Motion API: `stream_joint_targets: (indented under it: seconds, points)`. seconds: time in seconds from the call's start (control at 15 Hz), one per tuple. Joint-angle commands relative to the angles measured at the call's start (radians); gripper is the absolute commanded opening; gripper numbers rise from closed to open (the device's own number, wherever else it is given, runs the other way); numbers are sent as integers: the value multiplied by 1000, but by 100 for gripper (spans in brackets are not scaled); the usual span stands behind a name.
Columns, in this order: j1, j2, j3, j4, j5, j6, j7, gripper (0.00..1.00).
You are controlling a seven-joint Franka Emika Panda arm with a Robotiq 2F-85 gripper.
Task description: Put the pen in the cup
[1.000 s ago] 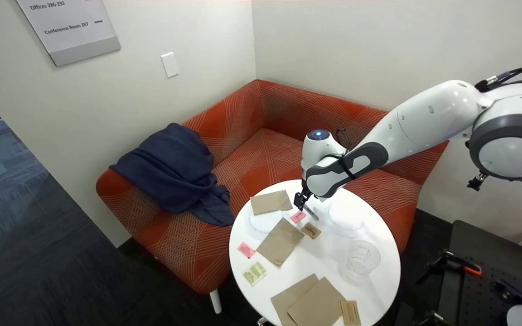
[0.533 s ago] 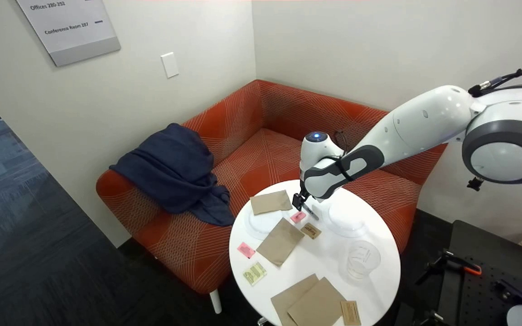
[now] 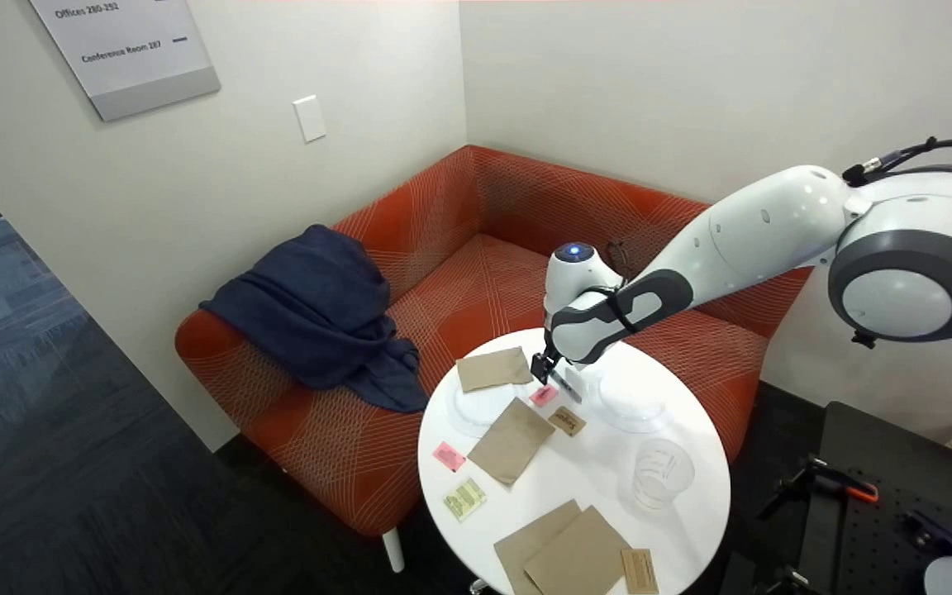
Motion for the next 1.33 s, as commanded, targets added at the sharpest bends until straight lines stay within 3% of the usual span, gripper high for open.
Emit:
stream_joint_targets:
  seconds: [0.0,0.53,1.27]
  points:
    - [-4,30,1,49,15,-16,25,60]
    - [-5,46,1,80,15,-21,26,1]
    - [32,-136,-23,-78,-35,-16,0,4]
